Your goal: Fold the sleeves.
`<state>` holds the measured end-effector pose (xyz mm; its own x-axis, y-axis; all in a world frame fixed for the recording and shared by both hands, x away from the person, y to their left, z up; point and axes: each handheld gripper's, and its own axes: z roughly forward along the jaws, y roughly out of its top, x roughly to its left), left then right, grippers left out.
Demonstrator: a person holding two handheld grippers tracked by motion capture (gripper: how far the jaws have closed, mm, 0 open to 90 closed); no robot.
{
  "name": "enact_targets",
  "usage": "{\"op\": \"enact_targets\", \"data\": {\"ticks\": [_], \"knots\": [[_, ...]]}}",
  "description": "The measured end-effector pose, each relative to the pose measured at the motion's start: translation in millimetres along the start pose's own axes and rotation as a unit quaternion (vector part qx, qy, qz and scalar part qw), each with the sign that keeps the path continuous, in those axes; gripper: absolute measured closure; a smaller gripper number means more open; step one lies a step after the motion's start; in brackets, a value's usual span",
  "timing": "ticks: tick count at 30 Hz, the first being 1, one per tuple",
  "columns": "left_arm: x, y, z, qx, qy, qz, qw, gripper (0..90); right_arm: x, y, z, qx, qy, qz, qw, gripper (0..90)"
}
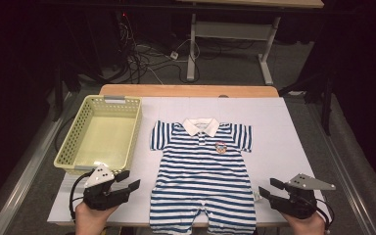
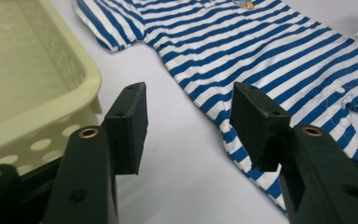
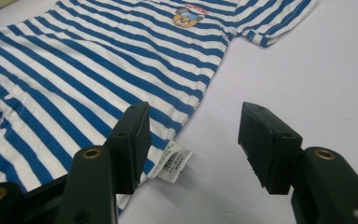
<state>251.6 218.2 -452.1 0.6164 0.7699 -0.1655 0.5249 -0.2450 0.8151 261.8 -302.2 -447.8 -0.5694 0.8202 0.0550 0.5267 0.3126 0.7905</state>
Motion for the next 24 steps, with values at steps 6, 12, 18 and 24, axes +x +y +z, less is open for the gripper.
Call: {"op": "enact_targets", "data": {"ticks": [6,12,18,24], "knots": [[-0.4,6.0,0.6,-0.009,-0.004,0.003,0.9999,44.5,-0.5,-2.2,-1.2,-0.001,0.003,-0.001,1.0000,44.0],[1.4,17.8,2.8,-0.021,-0.008,-0.001,0.9997,43.0,-3.2,-2.8,0.0,0.001,0.001,0.009,1.0000,43.6],[-0.2,30.1,3.3,-0.030,-0.006,0.004,0.9995,41.3,-4.7,-3.7,-1.8,-0.004,-0.001,0.018,0.9998,42.3],[2.2,43.2,7.4,-0.025,-0.004,0.009,0.9996,40.7,-7.7,-5.5,-3.4,-0.008,-0.003,0.025,0.9996,41.3]]}}
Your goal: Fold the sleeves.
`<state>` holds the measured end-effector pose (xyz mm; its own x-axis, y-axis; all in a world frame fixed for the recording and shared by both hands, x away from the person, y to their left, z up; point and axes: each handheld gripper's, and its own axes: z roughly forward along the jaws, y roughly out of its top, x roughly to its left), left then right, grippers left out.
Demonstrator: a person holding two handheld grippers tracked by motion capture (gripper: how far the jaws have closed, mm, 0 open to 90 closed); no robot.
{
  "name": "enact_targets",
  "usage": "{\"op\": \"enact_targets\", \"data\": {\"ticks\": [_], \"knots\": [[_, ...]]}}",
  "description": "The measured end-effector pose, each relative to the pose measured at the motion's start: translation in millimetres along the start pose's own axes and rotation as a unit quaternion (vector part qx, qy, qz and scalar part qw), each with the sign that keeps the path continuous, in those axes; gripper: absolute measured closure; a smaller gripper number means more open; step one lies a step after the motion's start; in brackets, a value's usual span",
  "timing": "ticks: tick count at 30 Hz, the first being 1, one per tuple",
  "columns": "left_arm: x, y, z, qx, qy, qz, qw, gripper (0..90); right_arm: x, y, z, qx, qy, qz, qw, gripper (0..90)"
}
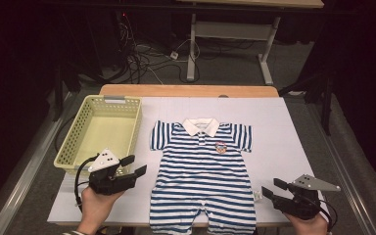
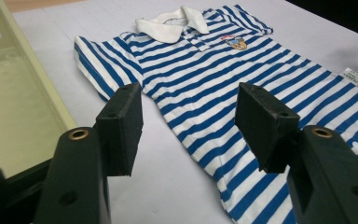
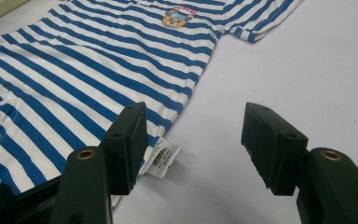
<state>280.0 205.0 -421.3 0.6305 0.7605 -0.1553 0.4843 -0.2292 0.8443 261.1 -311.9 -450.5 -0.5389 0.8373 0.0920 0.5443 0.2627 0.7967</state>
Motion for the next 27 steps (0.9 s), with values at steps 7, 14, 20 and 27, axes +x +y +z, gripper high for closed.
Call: {"op": "enact_targets", "data": {"ticks": [7,14,20,27], "knots": [[0.7,14.9,8.0,0.012,-0.001,0.007,0.9999,41.1,-0.3,-3.4,-5.8,-0.007,-0.002,0.000,1.0000,41.2],[3.6,30.8,17.0,0.015,-0.003,0.008,0.9999,41.1,-1.1,-4.1,-5.9,-0.007,0.000,0.000,1.0000,40.8],[5.1,38.2,25.8,0.019,-0.002,0.009,0.9998,41.1,-0.5,-3.6,-4.9,-0.007,0.002,0.000,1.0000,40.8],[7.6,48.2,34.5,0.028,0.003,0.012,0.9995,41.2,-0.6,-3.5,-4.0,-0.007,0.005,-0.001,1.0000,40.8]]}}
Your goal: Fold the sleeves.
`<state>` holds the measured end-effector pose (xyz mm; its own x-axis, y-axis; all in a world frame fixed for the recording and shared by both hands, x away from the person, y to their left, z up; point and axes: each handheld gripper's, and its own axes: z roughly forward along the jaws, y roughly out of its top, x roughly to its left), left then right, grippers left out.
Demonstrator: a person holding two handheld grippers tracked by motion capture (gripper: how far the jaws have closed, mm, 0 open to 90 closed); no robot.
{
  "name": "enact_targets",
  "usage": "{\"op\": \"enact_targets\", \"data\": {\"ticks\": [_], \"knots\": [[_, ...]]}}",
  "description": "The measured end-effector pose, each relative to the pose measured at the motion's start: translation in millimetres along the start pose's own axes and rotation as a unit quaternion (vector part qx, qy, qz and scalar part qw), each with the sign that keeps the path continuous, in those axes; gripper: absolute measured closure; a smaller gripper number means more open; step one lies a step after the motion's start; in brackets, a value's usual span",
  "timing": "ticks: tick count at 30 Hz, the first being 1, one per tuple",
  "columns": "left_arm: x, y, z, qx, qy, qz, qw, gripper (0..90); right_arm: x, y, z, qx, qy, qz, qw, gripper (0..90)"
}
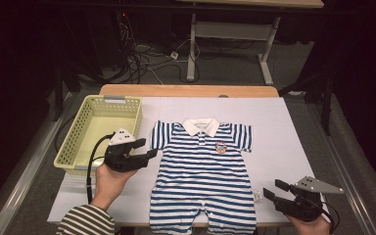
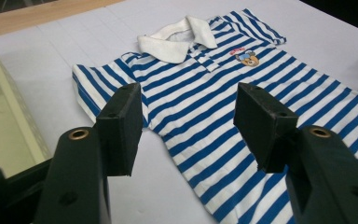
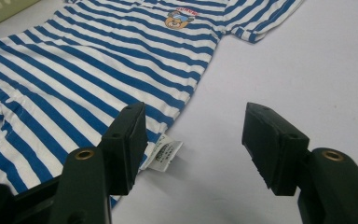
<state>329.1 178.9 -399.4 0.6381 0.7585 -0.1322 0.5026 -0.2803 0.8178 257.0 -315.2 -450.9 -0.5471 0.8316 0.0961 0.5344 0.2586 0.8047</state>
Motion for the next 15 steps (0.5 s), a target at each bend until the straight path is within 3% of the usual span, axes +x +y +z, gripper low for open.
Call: {"op": "enact_targets", "data": {"ticks": [15], "knots": [[16.5,28.9,18.4,0.038,0.024,0.000,0.9990,42.1,0.2,0.0,0.2,0.001,0.001,0.000,1.0000,40.8]]}}
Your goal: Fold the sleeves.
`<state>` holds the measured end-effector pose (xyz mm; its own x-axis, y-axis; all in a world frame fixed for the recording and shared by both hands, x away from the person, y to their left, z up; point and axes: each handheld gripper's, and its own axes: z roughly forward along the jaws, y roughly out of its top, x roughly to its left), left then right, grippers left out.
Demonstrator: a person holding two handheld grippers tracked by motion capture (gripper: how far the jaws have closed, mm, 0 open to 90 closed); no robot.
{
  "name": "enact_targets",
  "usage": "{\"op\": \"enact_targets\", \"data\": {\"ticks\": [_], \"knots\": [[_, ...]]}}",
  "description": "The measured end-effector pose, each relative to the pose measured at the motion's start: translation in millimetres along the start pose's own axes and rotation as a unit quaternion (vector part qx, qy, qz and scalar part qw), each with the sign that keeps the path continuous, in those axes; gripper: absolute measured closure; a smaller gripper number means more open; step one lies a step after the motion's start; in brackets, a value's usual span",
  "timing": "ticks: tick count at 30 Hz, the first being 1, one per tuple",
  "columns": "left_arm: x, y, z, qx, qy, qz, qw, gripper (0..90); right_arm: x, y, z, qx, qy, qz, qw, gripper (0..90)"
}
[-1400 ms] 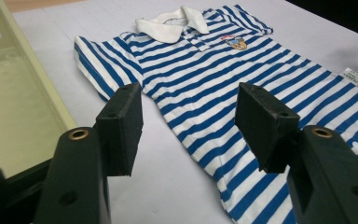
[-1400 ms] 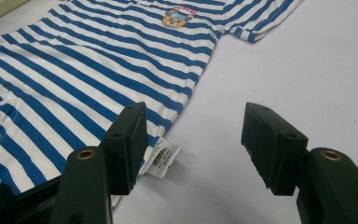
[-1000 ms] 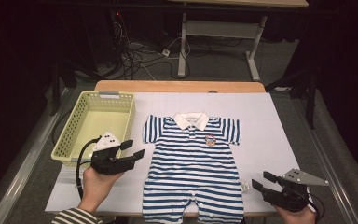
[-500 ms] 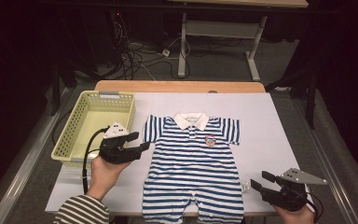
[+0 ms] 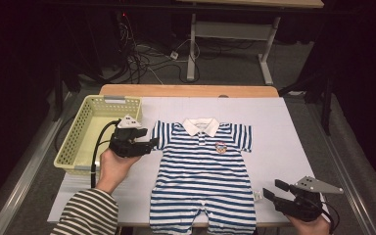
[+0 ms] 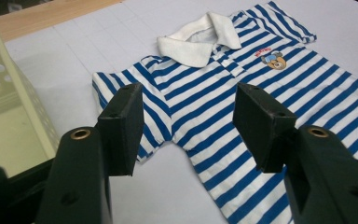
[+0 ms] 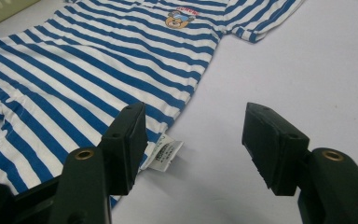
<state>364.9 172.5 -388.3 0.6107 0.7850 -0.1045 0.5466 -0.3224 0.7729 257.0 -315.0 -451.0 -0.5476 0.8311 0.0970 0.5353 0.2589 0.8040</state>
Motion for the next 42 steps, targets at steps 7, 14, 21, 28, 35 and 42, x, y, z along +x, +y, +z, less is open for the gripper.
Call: {"op": "enact_targets", "data": {"ticks": [7,14,21,28,35,42], "knots": [[7.7,14.3,10.2,0.011,0.010,-0.008,0.9998,42.1,-0.5,0.1,0.4,0.002,0.000,0.001,1.0000,40.9],[9.4,25.3,23.5,0.028,0.018,-0.006,0.9994,42.1,-0.7,0.0,-0.1,0.002,0.000,0.000,1.0000,40.9],[12.7,33.8,37.9,0.045,0.026,-0.006,0.9986,42.1,-0.7,0.1,0.1,0.003,0.001,0.000,1.0000,41.0],[16.3,43.6,53.1,0.063,0.031,-0.015,0.9974,41.8,-0.9,0.1,0.3,0.002,0.002,0.000,1.0000,41.0],[18.5,49.0,70.2,0.085,0.037,-0.022,0.9954,41.2,-0.7,0.0,0.2,0.002,0.002,-0.001,1.0000,41.0],[25.4,52.1,89.7,0.106,0.051,-0.034,0.9925,41.0,-1.3,0.1,0.2,0.003,0.002,0.000,1.0000,40.9]]}}
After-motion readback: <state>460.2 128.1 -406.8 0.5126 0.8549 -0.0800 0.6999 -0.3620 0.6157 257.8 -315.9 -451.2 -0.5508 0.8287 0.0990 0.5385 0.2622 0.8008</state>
